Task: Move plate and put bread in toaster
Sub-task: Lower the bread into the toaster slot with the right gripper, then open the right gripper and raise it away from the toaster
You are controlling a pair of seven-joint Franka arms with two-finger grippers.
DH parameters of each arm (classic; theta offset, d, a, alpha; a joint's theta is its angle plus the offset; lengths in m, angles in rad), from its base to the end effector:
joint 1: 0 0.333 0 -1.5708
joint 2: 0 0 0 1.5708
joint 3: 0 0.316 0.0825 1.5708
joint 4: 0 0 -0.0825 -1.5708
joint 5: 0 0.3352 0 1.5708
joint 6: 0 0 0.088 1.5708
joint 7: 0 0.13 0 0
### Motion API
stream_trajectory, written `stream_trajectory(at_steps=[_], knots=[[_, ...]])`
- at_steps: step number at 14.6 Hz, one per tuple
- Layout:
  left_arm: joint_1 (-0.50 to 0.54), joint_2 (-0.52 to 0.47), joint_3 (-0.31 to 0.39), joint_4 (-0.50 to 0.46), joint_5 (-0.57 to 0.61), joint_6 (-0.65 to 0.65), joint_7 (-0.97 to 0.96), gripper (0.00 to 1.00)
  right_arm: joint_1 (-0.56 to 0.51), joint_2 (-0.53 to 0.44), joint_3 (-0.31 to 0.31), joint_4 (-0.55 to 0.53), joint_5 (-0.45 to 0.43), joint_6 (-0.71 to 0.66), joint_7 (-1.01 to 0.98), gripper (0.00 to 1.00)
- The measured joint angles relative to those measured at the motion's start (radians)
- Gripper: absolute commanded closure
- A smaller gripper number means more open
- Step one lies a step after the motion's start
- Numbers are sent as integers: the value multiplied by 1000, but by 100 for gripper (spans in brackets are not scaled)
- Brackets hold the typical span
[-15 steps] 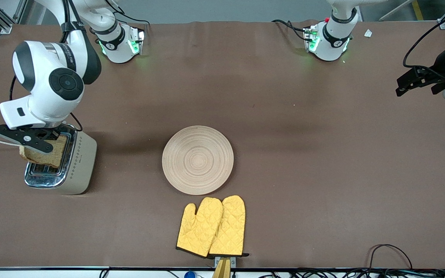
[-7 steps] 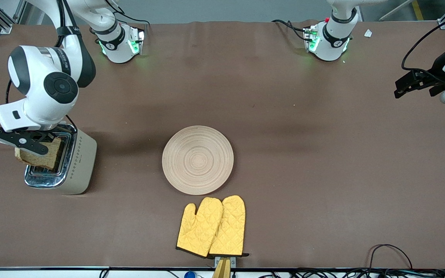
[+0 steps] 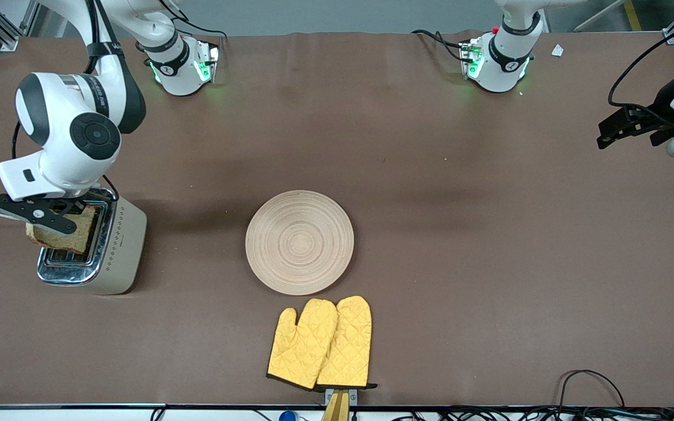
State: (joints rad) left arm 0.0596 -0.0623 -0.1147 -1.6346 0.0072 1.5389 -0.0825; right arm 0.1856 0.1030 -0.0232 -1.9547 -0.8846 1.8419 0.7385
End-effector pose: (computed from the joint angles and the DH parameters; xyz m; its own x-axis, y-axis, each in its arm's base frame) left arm 0.4809 -0.0274 0.6025 0.9991 0.0281 -0.0325 0.0276 -0.9995 -0.0171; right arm 0.5307 0.0076 0.4422 0.9639 -0.1183 0.2385 -0.2562 -0.6564 0.7096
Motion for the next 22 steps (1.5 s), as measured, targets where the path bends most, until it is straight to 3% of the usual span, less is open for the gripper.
stream_trajectory(at_steps=[6, 11, 12, 13, 14, 15, 18, 22], knots=[[0, 2, 0, 0, 0, 0, 0, 0, 2, 3, 1, -10, 0, 30, 0, 100], [0, 2, 0, 0, 0, 0, 0, 0, 1, 63, -1, -27, -11, 92, 1, 96], [0, 2, 0, 0, 0, 0, 0, 0, 1, 78, -2, -27, -12, 93, 2, 88], [0, 2, 0, 0, 0, 0, 0, 0, 1, 91, -2, -27, -12, 93, 3, 69], [0, 2, 0, 0, 0, 0, 0, 0, 1, 103, -1, -27, -12, 94, 6, 41], [0, 2, 0, 0, 0, 0, 0, 0, 1, 112, -1, -27, -12, 94, 10, 4], [0, 2, 0, 0, 0, 0, 0, 0, 3, 114, 2, 1, 62, 97, 17, 0], [0, 2, 0, 0, 0, 0, 1, 0, 18, 101, 31, 192, 373, -47, -67, 0]])
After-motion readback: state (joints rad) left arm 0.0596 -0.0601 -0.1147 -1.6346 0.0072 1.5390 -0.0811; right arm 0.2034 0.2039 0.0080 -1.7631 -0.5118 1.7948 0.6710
